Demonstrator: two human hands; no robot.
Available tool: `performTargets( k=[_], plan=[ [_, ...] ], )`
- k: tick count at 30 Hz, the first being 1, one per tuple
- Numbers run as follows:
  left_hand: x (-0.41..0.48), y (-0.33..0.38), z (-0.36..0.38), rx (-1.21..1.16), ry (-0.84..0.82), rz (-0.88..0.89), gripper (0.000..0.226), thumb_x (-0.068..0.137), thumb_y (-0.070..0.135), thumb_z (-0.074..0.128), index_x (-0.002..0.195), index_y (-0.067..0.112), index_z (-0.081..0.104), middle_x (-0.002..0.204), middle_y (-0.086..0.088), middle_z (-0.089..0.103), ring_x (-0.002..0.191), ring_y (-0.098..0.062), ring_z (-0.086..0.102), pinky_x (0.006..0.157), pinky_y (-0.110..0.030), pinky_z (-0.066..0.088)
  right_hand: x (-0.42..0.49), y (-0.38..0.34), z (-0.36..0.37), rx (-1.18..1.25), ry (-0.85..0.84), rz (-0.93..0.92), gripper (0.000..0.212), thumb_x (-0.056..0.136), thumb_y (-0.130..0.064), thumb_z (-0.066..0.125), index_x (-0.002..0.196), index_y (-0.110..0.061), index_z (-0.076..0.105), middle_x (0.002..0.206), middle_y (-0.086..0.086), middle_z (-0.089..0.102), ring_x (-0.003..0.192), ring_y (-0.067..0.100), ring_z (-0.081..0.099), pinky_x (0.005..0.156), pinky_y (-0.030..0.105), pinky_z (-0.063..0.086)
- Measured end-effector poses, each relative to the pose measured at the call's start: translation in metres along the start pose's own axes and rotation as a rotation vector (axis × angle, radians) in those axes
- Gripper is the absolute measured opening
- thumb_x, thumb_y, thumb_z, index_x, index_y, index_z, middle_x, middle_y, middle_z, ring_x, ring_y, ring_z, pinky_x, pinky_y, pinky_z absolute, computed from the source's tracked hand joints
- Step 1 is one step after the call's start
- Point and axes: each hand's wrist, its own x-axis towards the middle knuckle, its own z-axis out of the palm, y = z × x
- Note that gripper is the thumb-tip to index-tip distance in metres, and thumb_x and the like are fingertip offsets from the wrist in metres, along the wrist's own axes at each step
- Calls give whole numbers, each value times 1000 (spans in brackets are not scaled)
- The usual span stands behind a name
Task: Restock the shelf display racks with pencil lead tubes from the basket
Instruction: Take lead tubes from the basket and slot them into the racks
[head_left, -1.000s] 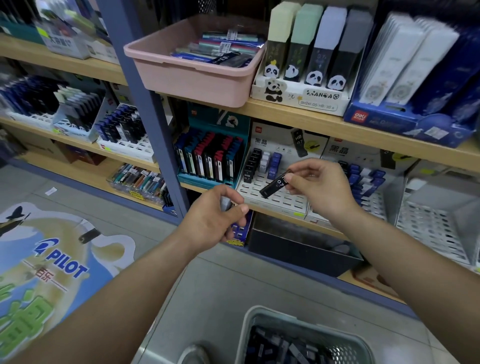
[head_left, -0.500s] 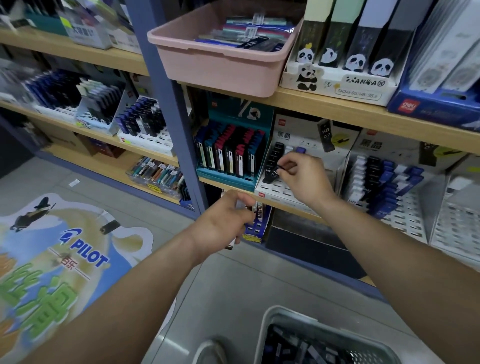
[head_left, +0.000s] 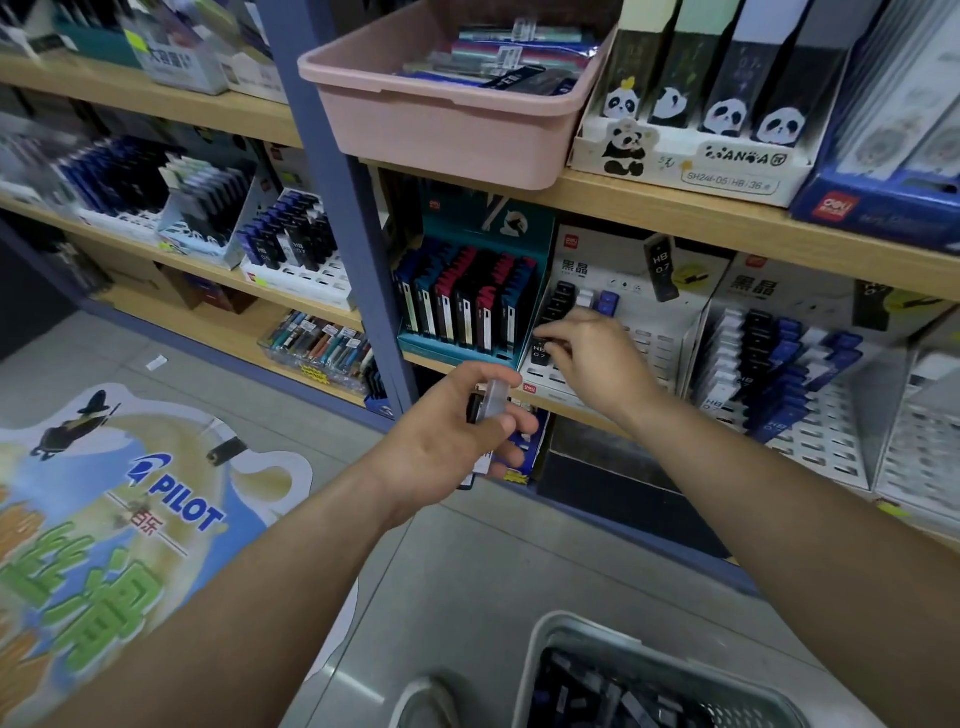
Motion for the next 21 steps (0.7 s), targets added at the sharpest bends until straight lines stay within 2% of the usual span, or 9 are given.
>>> performTargets(
  k=[3,6,9,11,14,16,18,21],
  plan=[
    [0,1,0,-4,4,8,33,100,2,53,128,20,52,102,-6,74,76,-18,69,73,-32,59,-5,-3,-8,71,6,71,29,97,-20,60,124,-21,69,107,1,62,96,20,61,88,38,52],
    [1,0,1,16,-4,17,36,99,5,55,131,21,50,102,-3,75,79,-18,71,71,-31,58,-17,-19,-31,388,55,152,15,95,-21,64,105,-27,74,95,-8,66,87,9,64,81,30,52],
    [0,1,3,25,-37,19,40,100,7,56,136,22,46,103,0,76,81,-18,72,71,-29,55,-37,-46,-56,739,-133,157,8,93,-19,68,91,-24,73,87,0,72,82,17,69,72,32,57],
    [1,2,6,32,-70,29,43,100,9,57,139,21,43,104,0,76,82,-18,72,71,-29,54,-47,-55,-65,769,-192,116,4,89,-18,73,93,-20,72,90,3,73,82,18,70,73,32,58],
    [1,8,14,28,-111,53,44,99,9,58,140,20,43,104,-2,76,82,-18,72,73,-32,58,-51,-55,-72,765,-253,104,18,83,-16,79,99,-17,72,91,3,73,82,19,70,78,36,60],
    [1,12,19,29,-136,73,40,100,9,58,137,20,47,105,-2,76,83,-18,72,75,-32,60,-54,-50,-78,757,-287,92,18,86,-15,76,103,-17,72,88,2,72,77,16,68,80,39,59],
    [1,15,22,-6,-138,74,38,100,9,56,136,20,48,105,-4,76,82,-18,72,71,-29,59,-58,-42,-84,754,-270,117,13,92,-13,69,103,-18,74,88,2,72,77,16,67,79,38,58],
    [5,17,24,-60,-113,56,37,101,8,54,136,17,48,105,-8,76,74,-16,65,62,-26,52,-64,-33,-96,860,-168,237,13,95,-6,62,101,-11,73,89,8,68,73,15,64,73,29,57]
  ],
)
